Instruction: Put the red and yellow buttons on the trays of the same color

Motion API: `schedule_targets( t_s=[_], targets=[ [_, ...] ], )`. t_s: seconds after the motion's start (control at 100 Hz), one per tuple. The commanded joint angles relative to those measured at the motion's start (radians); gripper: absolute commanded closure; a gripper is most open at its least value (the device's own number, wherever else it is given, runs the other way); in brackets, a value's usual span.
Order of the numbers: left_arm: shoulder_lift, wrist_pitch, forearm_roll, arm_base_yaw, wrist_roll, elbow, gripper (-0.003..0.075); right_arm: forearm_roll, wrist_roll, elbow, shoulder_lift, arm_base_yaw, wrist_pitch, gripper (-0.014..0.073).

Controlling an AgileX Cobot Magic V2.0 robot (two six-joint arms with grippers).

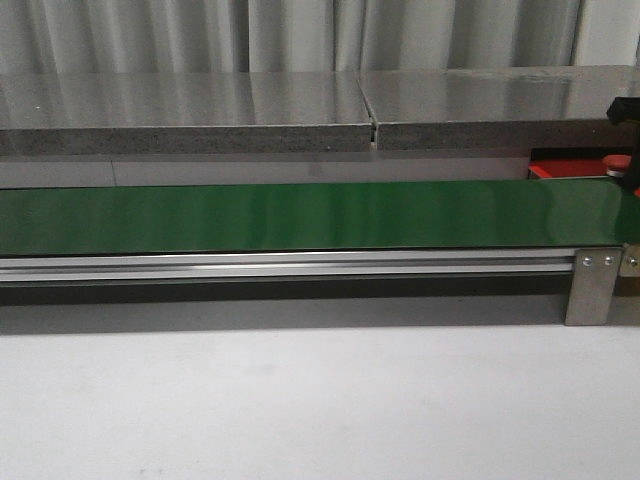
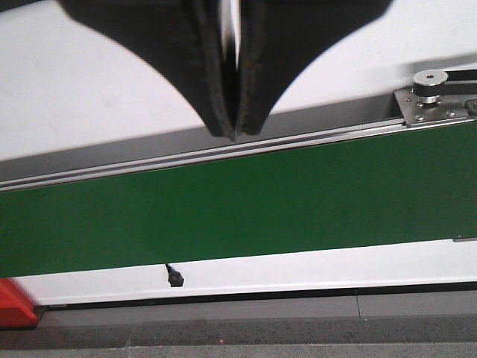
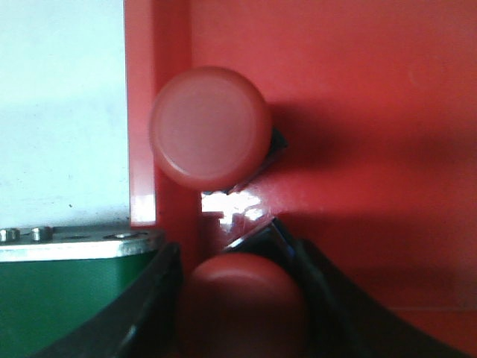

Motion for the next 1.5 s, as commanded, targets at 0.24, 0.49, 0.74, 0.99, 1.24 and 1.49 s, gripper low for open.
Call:
schedule_targets(
  t_s=[0.24, 0.49, 0.74, 0.99, 1.24, 1.49],
  targets=[
    [0.002, -0.064, -0.025, -0.009, -0.004, -0.027, 0.0739, 0.038, -0.002, -0.029, -0.059, -0.006, -0.039, 0.0085],
    [0.002, -0.064, -0.025, -0.009, -0.004, -0.027, 0.0739, 0.004, -0.037, -0.029, -0.116, -0.002, -0.023, 0.0086],
    [0.002, -0.064, -0.025, -0.009, -0.004, -0.027, 0.0739, -0.105, -0.077, -0.029, -0.236, 0.038, 0.035, 0.0253],
    [0.002, -0.064, -0.025, -0.009, -0.004, -0.027, 0.0739, -0.174, -0.077, 0.033, -0.355, 0.14, 0.039, 0.0588],
    [0.002, -0.064, -0.025, -0.009, -0.004, -0.027, 0.0739, -0.173, -0.077, 0.236, -0.505, 0.201, -0.033, 0.0662],
    [0.002, -0.064, -0.025, -0.009, -0.004, -0.027, 0.0739, -0.173, -0.077, 0.465, -0.693, 0.21, -0.086, 0.0662]
  ],
)
